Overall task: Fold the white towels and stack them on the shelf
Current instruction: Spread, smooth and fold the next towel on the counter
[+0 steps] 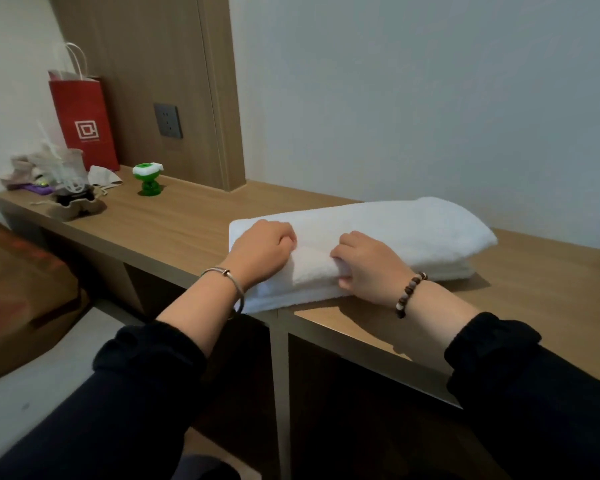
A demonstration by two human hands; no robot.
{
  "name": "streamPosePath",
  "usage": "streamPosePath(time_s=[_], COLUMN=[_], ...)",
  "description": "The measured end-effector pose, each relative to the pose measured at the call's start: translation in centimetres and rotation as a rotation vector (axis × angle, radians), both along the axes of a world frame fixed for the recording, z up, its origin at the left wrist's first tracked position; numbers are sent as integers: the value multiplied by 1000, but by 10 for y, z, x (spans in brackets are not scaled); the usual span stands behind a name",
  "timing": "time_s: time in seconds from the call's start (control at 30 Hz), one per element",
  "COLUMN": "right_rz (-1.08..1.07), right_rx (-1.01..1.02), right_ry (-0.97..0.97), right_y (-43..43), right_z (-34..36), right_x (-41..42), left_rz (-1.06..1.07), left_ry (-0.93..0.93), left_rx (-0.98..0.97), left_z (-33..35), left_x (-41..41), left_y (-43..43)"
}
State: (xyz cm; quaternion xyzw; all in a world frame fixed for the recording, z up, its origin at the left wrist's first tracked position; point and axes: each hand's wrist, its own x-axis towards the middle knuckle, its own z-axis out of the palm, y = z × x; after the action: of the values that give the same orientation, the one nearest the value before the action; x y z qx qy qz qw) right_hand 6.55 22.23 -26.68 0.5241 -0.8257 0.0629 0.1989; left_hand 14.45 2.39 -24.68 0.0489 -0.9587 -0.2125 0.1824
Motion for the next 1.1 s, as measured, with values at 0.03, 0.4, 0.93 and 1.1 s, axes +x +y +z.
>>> streamPosePath(time_s=[0.03,0.4,0.93,1.1], right_rz=[12,-651,-999,-1046], right_rx=[-26,32,-155,-320], right_ry=[-109,-278,-451,-578], right_y=[-1,45,86,96], right_z=[5,-22,7,17], right_x=[-2,-71,-94,-99], left_rz=[65,198,149,118], left_ry=[3,-184,-178,-222], left_rx=[-27,-332,-370,-332], left_z=[-1,-37,-38,-29], left_x=[-9,-31,-29,-32], left_y=[4,-3,-10,-19])
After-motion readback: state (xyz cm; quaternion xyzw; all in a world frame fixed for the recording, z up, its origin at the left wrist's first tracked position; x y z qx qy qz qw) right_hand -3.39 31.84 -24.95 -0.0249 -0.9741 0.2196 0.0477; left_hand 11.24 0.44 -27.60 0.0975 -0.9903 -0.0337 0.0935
